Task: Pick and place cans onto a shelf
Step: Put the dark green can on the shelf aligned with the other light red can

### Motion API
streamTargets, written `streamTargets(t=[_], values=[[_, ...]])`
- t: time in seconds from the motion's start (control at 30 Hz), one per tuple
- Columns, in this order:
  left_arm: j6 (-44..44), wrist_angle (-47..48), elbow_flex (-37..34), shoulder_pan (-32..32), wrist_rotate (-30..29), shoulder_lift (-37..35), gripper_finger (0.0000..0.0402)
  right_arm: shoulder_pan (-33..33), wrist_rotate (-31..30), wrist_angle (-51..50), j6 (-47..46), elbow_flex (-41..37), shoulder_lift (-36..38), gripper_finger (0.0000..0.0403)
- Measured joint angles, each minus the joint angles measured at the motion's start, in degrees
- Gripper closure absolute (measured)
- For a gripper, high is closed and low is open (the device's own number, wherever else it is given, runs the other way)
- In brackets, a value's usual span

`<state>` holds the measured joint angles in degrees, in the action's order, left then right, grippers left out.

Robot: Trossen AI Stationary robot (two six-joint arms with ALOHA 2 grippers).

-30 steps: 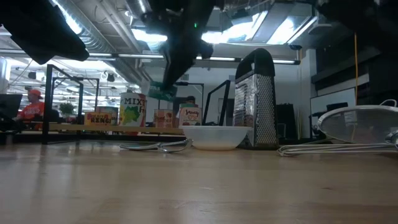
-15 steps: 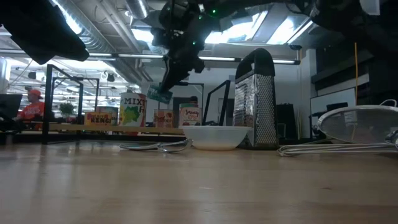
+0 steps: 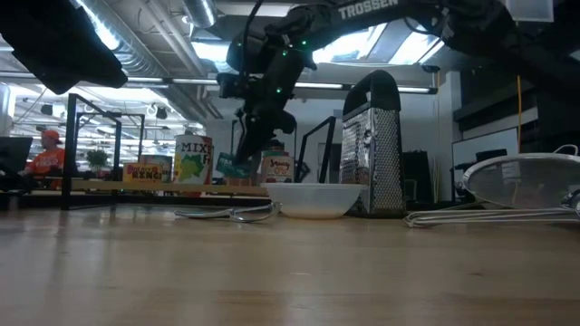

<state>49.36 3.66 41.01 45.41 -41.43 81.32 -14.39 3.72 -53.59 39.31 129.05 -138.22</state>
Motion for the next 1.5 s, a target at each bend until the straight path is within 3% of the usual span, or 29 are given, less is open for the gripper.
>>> streamTargets(t=[0.8, 1.1, 1.5], values=[[0.0, -0.24, 0.0, 0.0, 0.44, 0.0, 0.0347, -0.86, -0.13, 1.13, -0.02, 0.04, -1.72, 0.0382], [0.0, -0.28, 0.0, 0.0, 0.46, 0.0, 0.0347, -0.88, -0.15, 2.08, -0.02, 0.04, -1.9, 0.0353], [0.0, -0.28, 0.0, 0.0, 0.46, 0.0, 0.0347, -0.88, -2.16, 3.14, -0.01, 0.02, -1.96, 0.0349]])
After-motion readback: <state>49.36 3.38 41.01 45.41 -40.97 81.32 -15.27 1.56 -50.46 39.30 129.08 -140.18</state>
